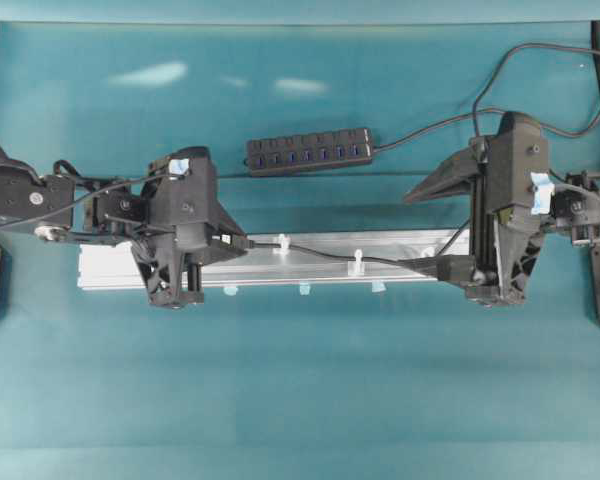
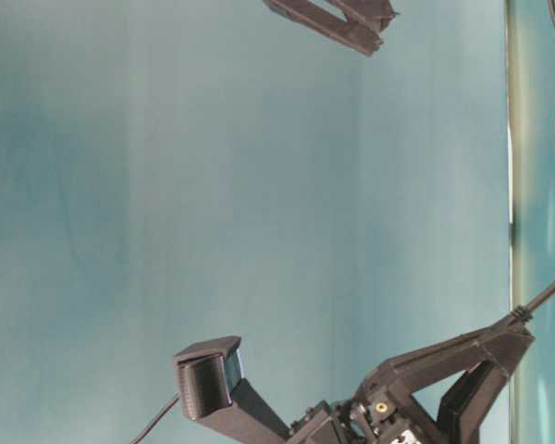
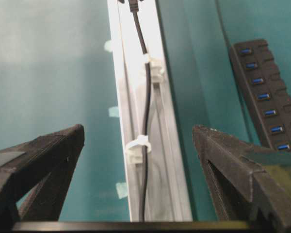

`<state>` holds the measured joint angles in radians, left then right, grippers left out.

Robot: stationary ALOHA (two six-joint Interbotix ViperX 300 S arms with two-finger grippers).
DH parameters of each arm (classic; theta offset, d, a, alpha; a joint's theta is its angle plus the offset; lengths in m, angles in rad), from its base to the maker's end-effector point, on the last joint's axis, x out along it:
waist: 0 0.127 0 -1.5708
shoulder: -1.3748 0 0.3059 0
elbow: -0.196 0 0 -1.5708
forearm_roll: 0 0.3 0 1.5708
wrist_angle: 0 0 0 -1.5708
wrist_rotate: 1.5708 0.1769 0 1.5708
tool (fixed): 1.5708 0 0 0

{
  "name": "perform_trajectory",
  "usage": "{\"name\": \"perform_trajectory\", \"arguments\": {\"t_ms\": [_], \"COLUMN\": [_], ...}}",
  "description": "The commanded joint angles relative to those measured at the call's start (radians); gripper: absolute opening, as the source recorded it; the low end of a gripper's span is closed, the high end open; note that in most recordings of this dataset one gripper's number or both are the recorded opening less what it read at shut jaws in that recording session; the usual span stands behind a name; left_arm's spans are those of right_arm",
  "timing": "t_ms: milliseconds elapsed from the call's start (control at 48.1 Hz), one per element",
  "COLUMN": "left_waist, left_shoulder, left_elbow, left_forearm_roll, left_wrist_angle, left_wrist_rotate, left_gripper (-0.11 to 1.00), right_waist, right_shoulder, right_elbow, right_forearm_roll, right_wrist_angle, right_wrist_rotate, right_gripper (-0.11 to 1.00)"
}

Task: Pass the USB cable through three rings with both arms.

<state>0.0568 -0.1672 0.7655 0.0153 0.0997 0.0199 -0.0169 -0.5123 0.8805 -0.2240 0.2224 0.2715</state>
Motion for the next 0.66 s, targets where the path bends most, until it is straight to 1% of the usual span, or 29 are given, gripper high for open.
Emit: {"name": "perform_trajectory", "arguments": {"t_ms": [0,644], "left_waist": [-0.005,-0.006], "left_shoulder": [-0.026,-0.037], "left_elbow": [-0.023,-0.029], "left_forearm_roll": [0.002,0.000], "left_wrist_angle": [-0.006,-0.012], "left_wrist_rotate": [0.002,0.003], "left_gripper": [0.21,0.21], "right_waist": [0.002,0.003], "right_shoulder": [-0.005,-0.005], "right_elbow": [-0.009,-0.009], "right_forearm_roll": [0.002,0.002], "right_wrist_angle": [-0.009,-0.017], "right_wrist_rotate": [0.011,0.012], "right_gripper": [0.82,0.82]}}
